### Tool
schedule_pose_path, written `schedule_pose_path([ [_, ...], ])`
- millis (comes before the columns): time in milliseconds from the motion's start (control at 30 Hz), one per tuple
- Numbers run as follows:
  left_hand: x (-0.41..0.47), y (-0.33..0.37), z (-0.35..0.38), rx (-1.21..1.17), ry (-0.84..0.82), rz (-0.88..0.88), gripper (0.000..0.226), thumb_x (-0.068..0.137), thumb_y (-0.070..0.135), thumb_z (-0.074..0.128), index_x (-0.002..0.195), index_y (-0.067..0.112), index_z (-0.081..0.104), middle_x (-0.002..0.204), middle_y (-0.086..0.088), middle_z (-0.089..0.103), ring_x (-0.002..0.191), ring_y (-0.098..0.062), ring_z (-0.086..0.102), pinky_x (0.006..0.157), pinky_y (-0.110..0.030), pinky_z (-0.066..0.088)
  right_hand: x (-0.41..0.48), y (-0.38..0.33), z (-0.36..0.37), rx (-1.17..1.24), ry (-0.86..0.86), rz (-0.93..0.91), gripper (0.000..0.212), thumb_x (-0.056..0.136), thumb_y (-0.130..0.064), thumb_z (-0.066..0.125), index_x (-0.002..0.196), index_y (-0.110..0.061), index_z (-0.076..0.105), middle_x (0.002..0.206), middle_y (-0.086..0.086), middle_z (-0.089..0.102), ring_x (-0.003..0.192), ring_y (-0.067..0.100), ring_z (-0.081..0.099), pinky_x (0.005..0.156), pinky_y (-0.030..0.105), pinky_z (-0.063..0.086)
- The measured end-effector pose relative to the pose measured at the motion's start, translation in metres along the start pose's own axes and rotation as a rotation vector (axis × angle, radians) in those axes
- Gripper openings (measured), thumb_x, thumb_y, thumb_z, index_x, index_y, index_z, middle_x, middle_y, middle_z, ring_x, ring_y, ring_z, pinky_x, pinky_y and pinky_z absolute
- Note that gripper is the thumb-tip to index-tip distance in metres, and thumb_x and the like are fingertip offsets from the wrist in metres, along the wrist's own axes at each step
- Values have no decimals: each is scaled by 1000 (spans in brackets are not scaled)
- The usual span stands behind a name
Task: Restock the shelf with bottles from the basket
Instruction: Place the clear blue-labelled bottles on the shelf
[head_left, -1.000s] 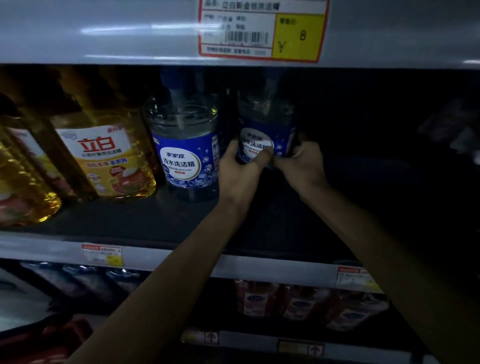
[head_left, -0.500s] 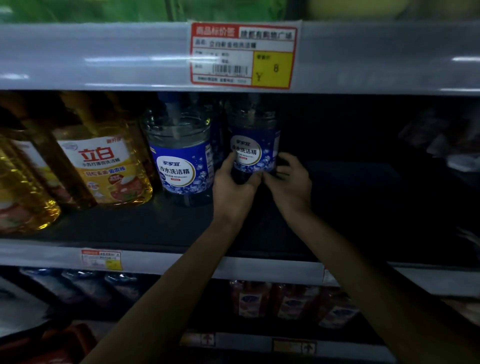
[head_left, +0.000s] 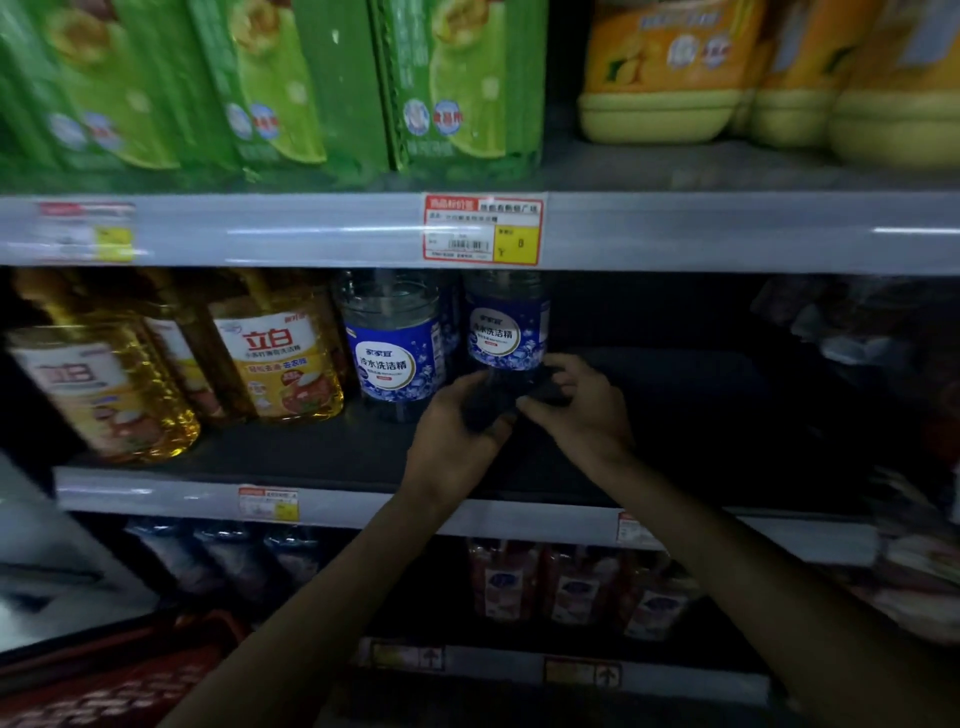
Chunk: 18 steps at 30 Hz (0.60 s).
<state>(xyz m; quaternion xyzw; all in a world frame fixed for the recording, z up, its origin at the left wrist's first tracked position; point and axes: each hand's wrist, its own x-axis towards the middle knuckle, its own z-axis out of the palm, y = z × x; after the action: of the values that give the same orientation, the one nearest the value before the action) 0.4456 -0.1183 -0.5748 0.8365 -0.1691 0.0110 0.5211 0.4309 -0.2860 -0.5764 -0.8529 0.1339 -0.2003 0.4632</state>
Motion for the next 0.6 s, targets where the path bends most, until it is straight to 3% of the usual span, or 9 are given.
schedule_pose_path([
  [200, -56, 28, -54, 309, -57, 59, 62, 84, 49, 66, 142, 37, 51, 139, 5, 59, 126, -19, 57, 98, -46, 54, -56, -46, -30, -206, -129, -170, 61, 79, -35, 85, 134, -29, 60, 131, 3, 58, 117, 23, 62, 93, 31, 51],
  [333, -92, 54, -96, 574, -76, 132, 69, 90, 53, 65, 152, 37, 40, 151, 7, 44, 136, -22, 47, 100, -48, 52, -91, -77, -40, -270, -235, -276, 73, 84, -44, 81, 146, -23, 50, 143, 1, 45, 127, 20, 53, 101, 29, 46],
  [400, -108, 65, -119, 690, -88, 143, 75, 89, 57, 63, 156, 39, 33, 157, 8, 37, 141, -22, 41, 103, -46, 50, -107, -91, -41, -299, -278, -317, 80, 85, -49, 78, 151, -21, 43, 149, 2, 38, 133, 22, 48, 107, 35, 45],
  [500, -129, 75, -153, 828, -124, 154, 87, 82, 74, 47, 159, 44, 20, 164, 8, 26, 150, -23, 28, 109, -52, 45, -126, -109, -36, -391, -322, -361, 94, 81, -68, 70, 155, -26, 31, 158, 4, 27, 145, 30, 33, 115, 49, 38],
  [600, -152, 77, -187, 919, -186, 144, 90, 89, 72, 53, 162, 42, 11, 169, 7, 16, 155, -24, 18, 117, -52, 37, -145, -127, -24, -468, -423, -371, 104, 79, -83, 58, 160, -32, 17, 169, 1, 6, 155, 33, 10, 122, 55, 23],
])
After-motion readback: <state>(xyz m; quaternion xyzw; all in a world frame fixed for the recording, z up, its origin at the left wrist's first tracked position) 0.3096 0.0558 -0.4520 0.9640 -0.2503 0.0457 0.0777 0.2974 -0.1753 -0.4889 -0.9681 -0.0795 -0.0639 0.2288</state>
